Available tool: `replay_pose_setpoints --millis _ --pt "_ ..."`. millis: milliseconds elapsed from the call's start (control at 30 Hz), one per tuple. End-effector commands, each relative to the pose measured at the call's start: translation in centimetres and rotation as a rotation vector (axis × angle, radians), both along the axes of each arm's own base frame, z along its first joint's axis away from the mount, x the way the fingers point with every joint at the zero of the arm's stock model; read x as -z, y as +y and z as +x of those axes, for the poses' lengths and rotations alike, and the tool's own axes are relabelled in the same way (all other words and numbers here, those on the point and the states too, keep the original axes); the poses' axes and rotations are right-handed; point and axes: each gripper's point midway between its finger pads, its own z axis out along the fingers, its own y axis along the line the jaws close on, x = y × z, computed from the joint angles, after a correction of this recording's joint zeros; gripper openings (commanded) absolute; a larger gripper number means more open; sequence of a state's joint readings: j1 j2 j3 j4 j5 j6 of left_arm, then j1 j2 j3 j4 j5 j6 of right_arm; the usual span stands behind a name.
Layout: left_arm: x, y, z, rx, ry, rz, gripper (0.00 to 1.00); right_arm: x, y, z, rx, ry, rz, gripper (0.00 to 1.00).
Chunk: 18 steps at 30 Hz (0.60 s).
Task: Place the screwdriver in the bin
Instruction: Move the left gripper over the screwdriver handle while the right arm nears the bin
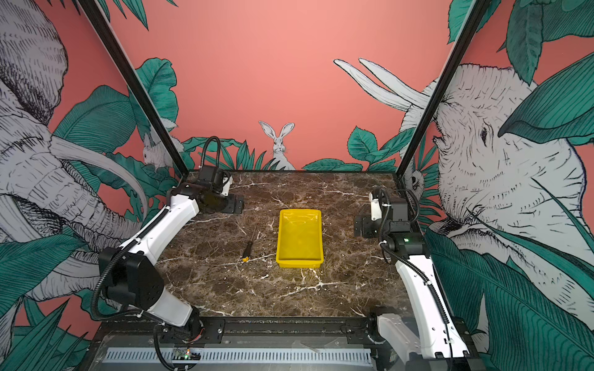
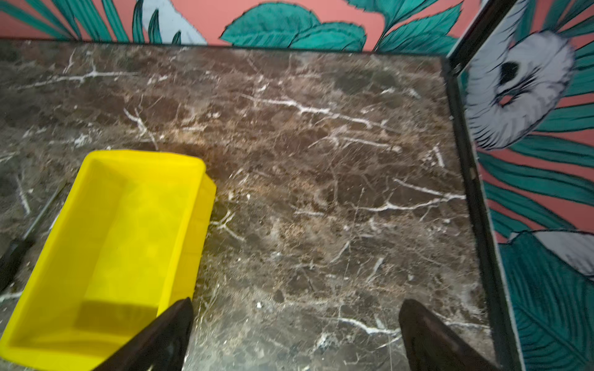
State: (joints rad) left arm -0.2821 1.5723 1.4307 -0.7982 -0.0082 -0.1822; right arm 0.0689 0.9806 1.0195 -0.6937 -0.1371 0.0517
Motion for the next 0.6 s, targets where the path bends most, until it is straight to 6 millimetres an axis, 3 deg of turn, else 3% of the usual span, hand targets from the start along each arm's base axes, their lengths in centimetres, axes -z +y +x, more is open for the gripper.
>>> replay_pose_setpoints --millis 0,233,400,567 --pt "-1.4 0.0 -0.5 -0.016 0.003 -0.023 1.0 0.4 2.2 -1.2 -0.109 0.039 0.06 0.99" --pt "-1.1 0.0 -0.5 -0.018 0.014 -0.015 1.0 0.9 3.4 -1.5 -0.17 0.041 0.074 1.0" --pt "-1.5 0.0 -0.3 -0.023 0.012 -0.019 1.0 1.4 5.2 -2.1 -0.244 0.066 0.117 1.0" --pt "-1.2 -0.2 -0.5 -0.018 0.023 -0.002 1.0 0.7 7.6 -3.2 -0.354 0.066 0.195 1.0"
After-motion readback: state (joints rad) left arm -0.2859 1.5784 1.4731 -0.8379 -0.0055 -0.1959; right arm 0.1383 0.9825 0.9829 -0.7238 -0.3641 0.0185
